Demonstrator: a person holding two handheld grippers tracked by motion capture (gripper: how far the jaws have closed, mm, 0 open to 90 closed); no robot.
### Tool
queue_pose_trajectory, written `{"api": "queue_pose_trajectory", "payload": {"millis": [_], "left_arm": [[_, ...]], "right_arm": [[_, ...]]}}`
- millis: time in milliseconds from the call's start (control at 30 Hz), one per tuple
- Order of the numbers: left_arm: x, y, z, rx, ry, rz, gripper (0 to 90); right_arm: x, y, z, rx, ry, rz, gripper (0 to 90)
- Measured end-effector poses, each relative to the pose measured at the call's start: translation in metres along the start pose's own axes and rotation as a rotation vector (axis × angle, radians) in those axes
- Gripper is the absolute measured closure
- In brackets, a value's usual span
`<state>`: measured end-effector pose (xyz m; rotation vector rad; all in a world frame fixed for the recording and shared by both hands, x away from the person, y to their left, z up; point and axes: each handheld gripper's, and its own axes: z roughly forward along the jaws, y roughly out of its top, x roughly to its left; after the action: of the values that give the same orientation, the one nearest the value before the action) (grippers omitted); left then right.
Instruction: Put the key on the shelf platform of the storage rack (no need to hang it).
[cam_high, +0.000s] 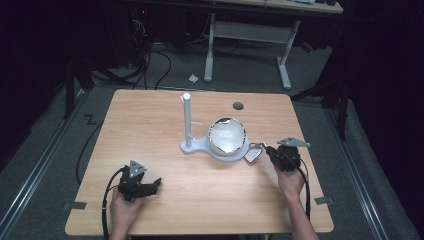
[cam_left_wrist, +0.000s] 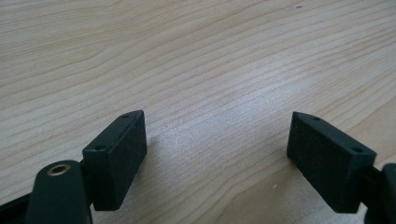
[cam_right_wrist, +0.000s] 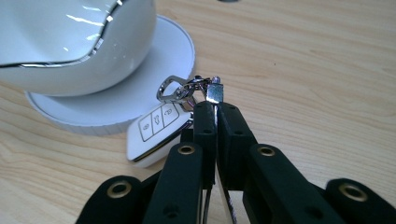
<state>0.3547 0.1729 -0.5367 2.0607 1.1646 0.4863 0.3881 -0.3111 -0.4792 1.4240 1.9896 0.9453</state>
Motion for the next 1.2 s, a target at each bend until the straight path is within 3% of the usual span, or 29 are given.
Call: {"api": "queue_pose_trajectory", "payload": {"millis": [500,800,1200], "left_arm": [[0.0,0.0,0.0,-0.003,0.001,0.0,20.4],[0.0,0.0,0.0,-0.002,0.002,0.001,20.4],[0.0,0.0,0.0,-0.003,0.002,0.0,20.4]], "right_arm": [[0.01,0.009,-0.043,-0.066,0.06,-0.078,87.2],[0.021,0.014,-0.057,-0.105,0.11,-0.107,87.1],[0.036,0.035,-0.07,-0.149,0.178,-0.147,87.2]]}}
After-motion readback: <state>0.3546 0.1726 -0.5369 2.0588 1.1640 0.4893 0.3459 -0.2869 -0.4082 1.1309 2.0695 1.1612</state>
